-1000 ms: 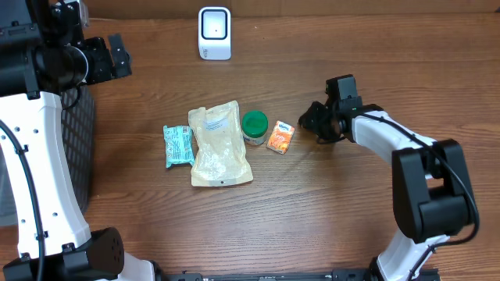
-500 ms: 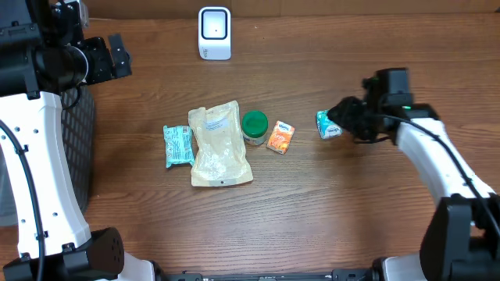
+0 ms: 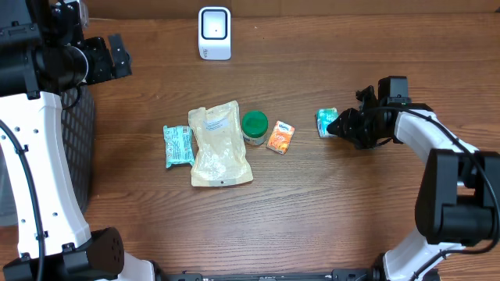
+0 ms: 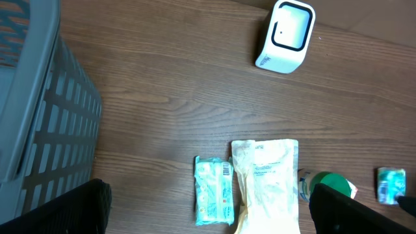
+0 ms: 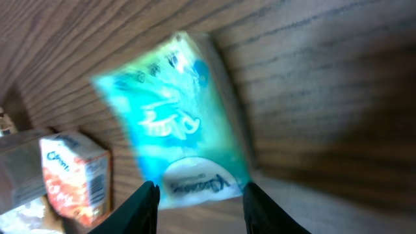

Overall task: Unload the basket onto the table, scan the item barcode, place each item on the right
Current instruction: 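Grasp the blue-white tissue pack with the right gripper and lift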

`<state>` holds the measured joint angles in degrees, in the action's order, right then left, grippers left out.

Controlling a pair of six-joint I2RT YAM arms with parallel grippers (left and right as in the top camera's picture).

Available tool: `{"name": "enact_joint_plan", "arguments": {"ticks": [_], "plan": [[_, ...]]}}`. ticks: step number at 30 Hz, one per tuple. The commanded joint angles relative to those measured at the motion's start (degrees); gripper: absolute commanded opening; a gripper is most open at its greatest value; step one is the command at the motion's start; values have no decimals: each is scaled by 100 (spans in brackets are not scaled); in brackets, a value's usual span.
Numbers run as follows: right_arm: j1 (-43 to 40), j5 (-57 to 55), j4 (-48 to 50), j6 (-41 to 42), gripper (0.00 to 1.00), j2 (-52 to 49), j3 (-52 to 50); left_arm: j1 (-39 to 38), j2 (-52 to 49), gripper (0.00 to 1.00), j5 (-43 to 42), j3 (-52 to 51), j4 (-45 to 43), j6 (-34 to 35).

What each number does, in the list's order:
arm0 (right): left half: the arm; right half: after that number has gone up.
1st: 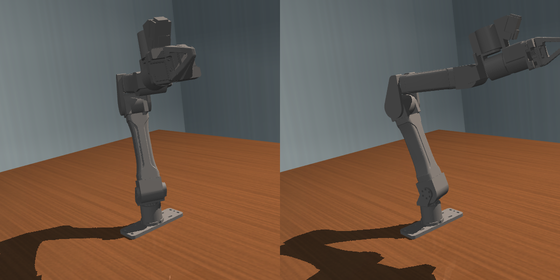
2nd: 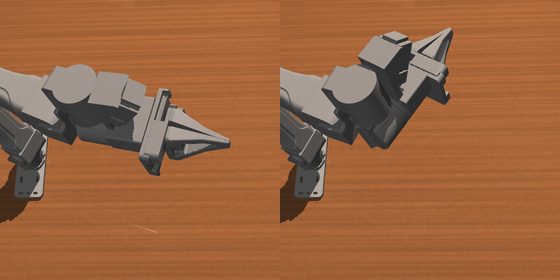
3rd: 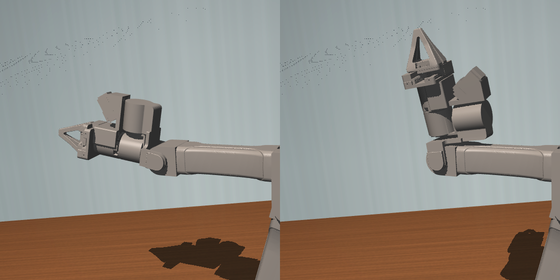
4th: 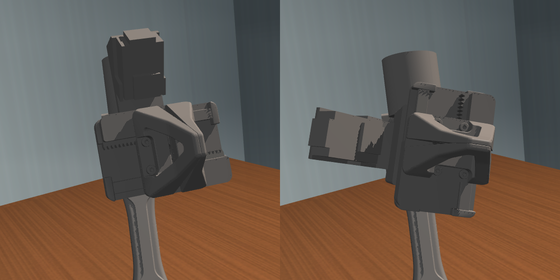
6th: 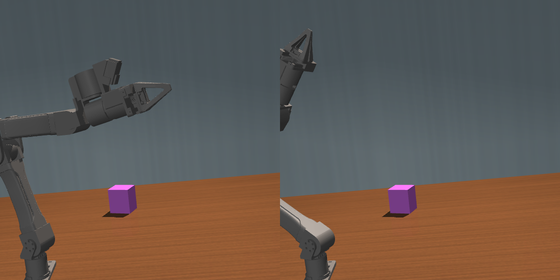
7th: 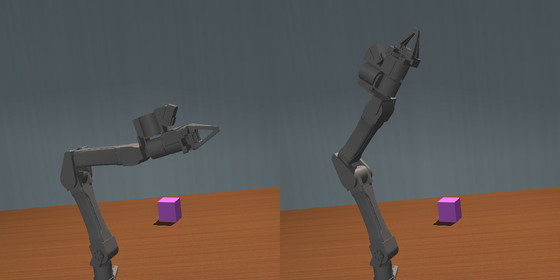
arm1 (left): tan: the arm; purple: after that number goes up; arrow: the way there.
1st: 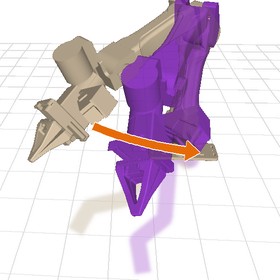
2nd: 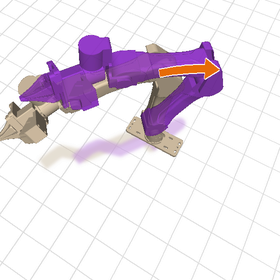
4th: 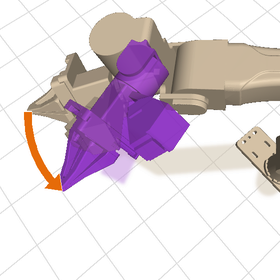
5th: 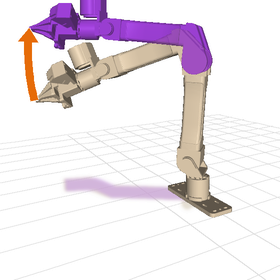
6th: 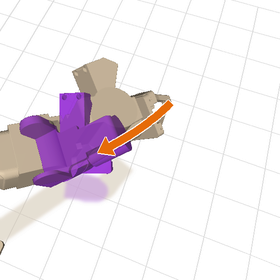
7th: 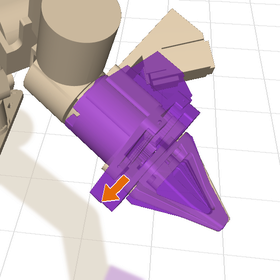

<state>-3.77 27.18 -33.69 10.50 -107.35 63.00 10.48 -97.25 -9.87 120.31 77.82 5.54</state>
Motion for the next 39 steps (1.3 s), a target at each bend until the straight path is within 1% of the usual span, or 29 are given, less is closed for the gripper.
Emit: {"name": "enact_joint_plan", "arguments": {"ticks": [1,10,18,23,25,26,28,29,30,34,39], "plan": [[-61,74,177,-186,40,-153,33,-39,4,100,-44,-22,-7,-127],[-83,293,382,-184,40,-216,90,-39,4,99,-44,-22,-7,-127],[-81,245,627,-184,41,-245,155,-39,4,99,-44,-22,-7,-129],[-79,247,778,-188,40,-511,103,-39,4,99,-44,-22,-7,-127],[-79,251,817,-190,36,-667,105,-39,4,99,-44,-22,-7,-129],[-79,251,822,-190,31,-726,105,-39,4,99,-44,-22,-7,-129],[-79,251,793,-186,13,-787,103,-39,4,100,-44,-22,-7,-127],[-79,258,774,-184,5,-787,105,-39,4,99,-44,-22,-7,-127],[-79,354,758,-184,4,-774,109,-39,4,99,-44,-22,-7,-127],[-103,1001,734,-181,4,-697,131,-39,4,99,-44,-22,-7,-127],[-136,2470,396,-50,4,-256,297,-39,4,99,-44,-22,-7,-127]]}}
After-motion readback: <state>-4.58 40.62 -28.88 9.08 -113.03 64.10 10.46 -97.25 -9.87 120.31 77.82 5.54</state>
